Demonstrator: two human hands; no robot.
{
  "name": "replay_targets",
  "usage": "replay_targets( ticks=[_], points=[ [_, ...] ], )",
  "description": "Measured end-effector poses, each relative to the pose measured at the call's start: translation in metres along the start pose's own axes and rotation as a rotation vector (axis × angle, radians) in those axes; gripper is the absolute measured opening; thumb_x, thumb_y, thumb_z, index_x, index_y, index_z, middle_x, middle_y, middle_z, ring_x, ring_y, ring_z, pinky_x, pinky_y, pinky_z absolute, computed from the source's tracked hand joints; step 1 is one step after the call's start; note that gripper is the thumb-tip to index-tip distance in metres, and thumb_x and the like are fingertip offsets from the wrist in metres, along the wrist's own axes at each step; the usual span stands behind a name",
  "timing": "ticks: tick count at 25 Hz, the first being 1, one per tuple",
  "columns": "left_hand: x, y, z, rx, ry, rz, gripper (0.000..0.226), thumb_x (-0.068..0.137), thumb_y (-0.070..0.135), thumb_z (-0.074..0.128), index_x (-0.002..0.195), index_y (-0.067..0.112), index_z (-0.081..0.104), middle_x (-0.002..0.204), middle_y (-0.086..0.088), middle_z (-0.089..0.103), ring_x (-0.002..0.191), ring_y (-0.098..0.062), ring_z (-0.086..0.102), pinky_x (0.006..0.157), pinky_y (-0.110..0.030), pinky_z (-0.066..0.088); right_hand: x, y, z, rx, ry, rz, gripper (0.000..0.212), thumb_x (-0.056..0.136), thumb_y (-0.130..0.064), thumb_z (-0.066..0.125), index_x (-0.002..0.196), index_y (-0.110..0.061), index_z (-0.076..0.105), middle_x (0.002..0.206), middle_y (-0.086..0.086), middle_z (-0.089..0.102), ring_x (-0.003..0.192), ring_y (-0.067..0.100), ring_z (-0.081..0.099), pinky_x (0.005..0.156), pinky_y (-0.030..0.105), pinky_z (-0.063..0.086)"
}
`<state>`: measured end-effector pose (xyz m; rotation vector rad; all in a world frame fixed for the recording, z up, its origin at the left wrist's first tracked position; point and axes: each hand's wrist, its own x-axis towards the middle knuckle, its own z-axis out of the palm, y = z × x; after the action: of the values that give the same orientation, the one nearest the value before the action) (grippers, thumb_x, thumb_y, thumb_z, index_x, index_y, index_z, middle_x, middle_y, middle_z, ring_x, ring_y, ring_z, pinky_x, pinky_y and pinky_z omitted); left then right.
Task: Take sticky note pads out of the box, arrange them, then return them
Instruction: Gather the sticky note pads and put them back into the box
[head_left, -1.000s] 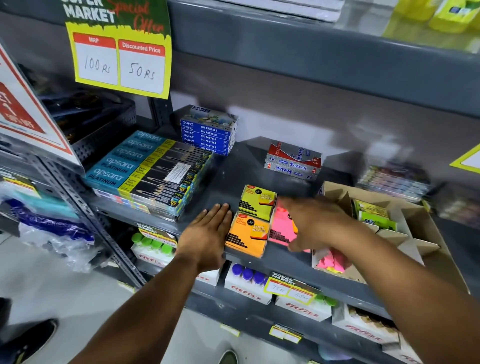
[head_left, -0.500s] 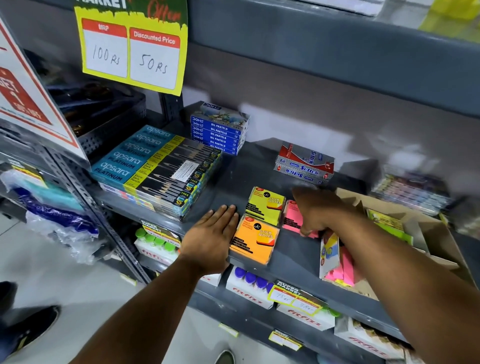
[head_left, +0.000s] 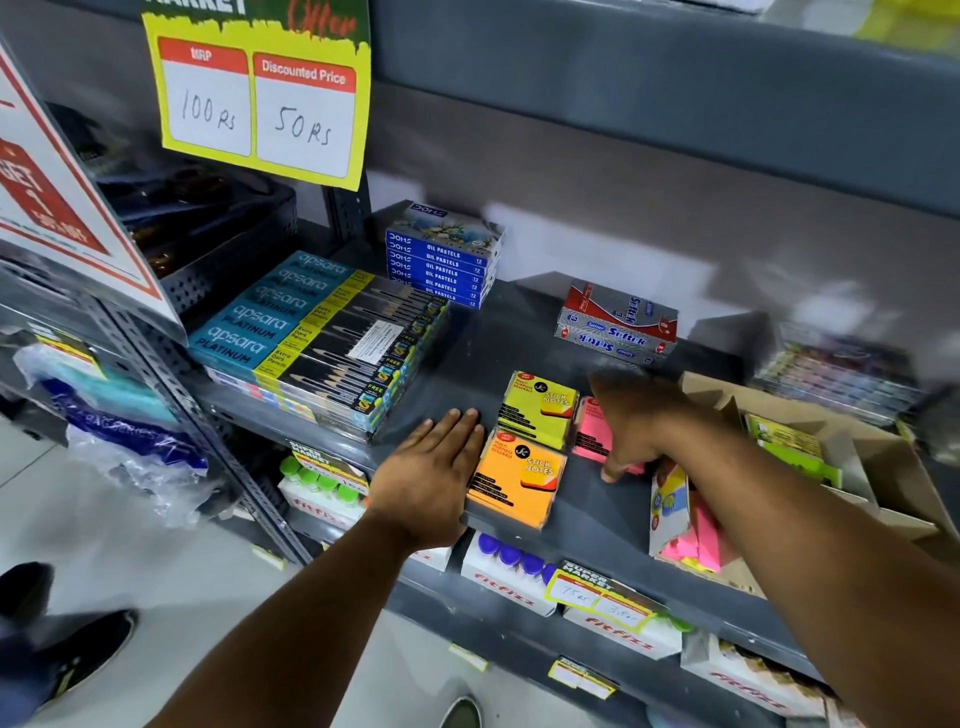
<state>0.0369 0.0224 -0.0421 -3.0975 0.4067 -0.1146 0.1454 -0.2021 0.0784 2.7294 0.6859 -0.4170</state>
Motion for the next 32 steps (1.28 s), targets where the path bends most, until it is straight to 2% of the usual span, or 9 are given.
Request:
replay_targets(
  ticks=[8, 10, 13, 17, 20, 23, 25, 28, 32],
  points=[
    [0.0, 0.001, 0.0, 0.007, -0.002, -0.003, 0.094, 0.075, 0.045, 0.048, 0.148, 0.012, -0.002, 0.159, -0.009, -0.002, 0.145, -0.021, -0.005, 0.114, -0.037, -0.007, -0.001, 0.004, -0.003, 0.063, -0.034, 0.026, 0.089, 0.052, -0.04, 0.084, 0.126, -0.017, 0.041, 0.119, 0.007, 0.061, 0.1, 0.028, 0.059, 0.081, 0.037, 0.052],
    [0.0, 0.001, -0.001, 0.006, 0.002, -0.004, 0.094, 0.075, 0.044, 0.05, 0.148, 0.011, 0.001, 0.159, -0.009, 0.0, 0.145, -0.022, -0.003, 0.114, -0.037, -0.006, 0.0, 0.006, -0.013, 0.111, 0.008, 0.028, 0.095, 0.053, -0.041, 0.082, 0.133, -0.017, 0.037, 0.119, 0.007, 0.06, 0.1, 0.029, 0.059, 0.082, 0.038, 0.051],
    [-0.001, 0.001, -0.001, 0.006, 0.002, -0.001, 0.096, 0.074, 0.045, 0.053, 0.148, 0.012, 0.002, 0.159, -0.008, 0.001, 0.145, -0.021, -0.002, 0.114, -0.037, -0.005, 0.009, -0.006, -0.025, 0.232, 0.06, -0.036, 0.112, 0.058, -0.037, 0.082, 0.147, -0.015, 0.017, 0.119, 0.011, 0.059, 0.098, 0.029, 0.058, 0.076, 0.036, 0.05],
    [0.0, 0.002, -0.002, -0.006, 0.004, -0.009, 0.096, 0.073, 0.042, 0.054, 0.149, 0.012, 0.003, 0.159, -0.008, 0.002, 0.145, -0.021, -0.001, 0.114, -0.036, -0.006, 0.031, -0.033, -0.024, 0.327, 0.08, -0.119, 0.116, 0.063, -0.03, 0.084, 0.15, -0.012, 0.009, 0.127, 0.016, 0.055, 0.101, 0.03, 0.059, 0.075, 0.036, 0.052],
    [-0.001, 0.002, -0.001, -0.007, 0.011, -0.005, 0.094, 0.074, 0.042, 0.053, 0.149, 0.012, 0.004, 0.159, -0.009, 0.002, 0.145, -0.021, -0.002, 0.114, -0.036, -0.005, 0.045, -0.042, -0.018, 0.313, 0.034, -0.121, 0.112, 0.064, -0.028, 0.085, 0.148, -0.011, 0.012, 0.124, 0.015, 0.057, 0.098, 0.028, 0.059, 0.071, 0.034, 0.051],
    [-0.001, 0.0, 0.0, -0.01, 0.016, 0.0, 0.093, 0.075, 0.042, 0.054, 0.148, 0.012, 0.005, 0.159, -0.01, 0.004, 0.145, -0.022, 0.0, 0.114, -0.037, -0.005, 0.052, -0.043, -0.015, 0.315, -0.052, -0.117, 0.111, 0.062, -0.025, 0.087, 0.146, -0.009, 0.016, 0.123, 0.015, 0.058, 0.094, 0.027, 0.06, 0.073, 0.035, 0.053],
    [-0.001, 0.0, 0.0, -0.015, 0.019, 0.005, 0.092, 0.075, 0.042, 0.053, 0.148, 0.011, 0.007, 0.159, -0.01, 0.006, 0.145, -0.023, 0.002, 0.114, -0.037, -0.005, 0.054, -0.042, -0.012, 0.275, -0.099, -0.12, 0.112, 0.06, -0.022, 0.088, 0.145, -0.007, 0.016, 0.121, 0.016, 0.057, 0.091, 0.026, 0.058, 0.066, 0.032, 0.048],
    [-0.001, 0.0, 0.0, -0.02, 0.03, 0.006, 0.09, 0.075, 0.042, 0.053, 0.148, 0.01, 0.011, 0.158, -0.011, 0.01, 0.145, -0.025, 0.005, 0.114, -0.038, -0.004, 0.056, -0.042, -0.009, 0.251, -0.09, -0.118, 0.105, 0.057, -0.02, 0.088, 0.139, -0.006, 0.024, 0.119, 0.015, 0.056, 0.093, 0.027, 0.059, 0.063, 0.03, 0.044],
    [-0.002, 0.0, 0.0, -0.036, 0.044, 0.006, 0.086, 0.076, 0.041, 0.052, 0.148, 0.01, 0.015, 0.157, -0.012, 0.016, 0.144, -0.025, 0.009, 0.115, -0.039, 0.0, 0.054, -0.04, -0.006, 0.252, -0.049, -0.12, 0.063, 0.056, -0.021, 0.084, 0.104, -0.016, 0.044, 0.095, 0.007, 0.058, 0.073, 0.017, 0.056, 0.051, 0.027, 0.041]
  ],
)
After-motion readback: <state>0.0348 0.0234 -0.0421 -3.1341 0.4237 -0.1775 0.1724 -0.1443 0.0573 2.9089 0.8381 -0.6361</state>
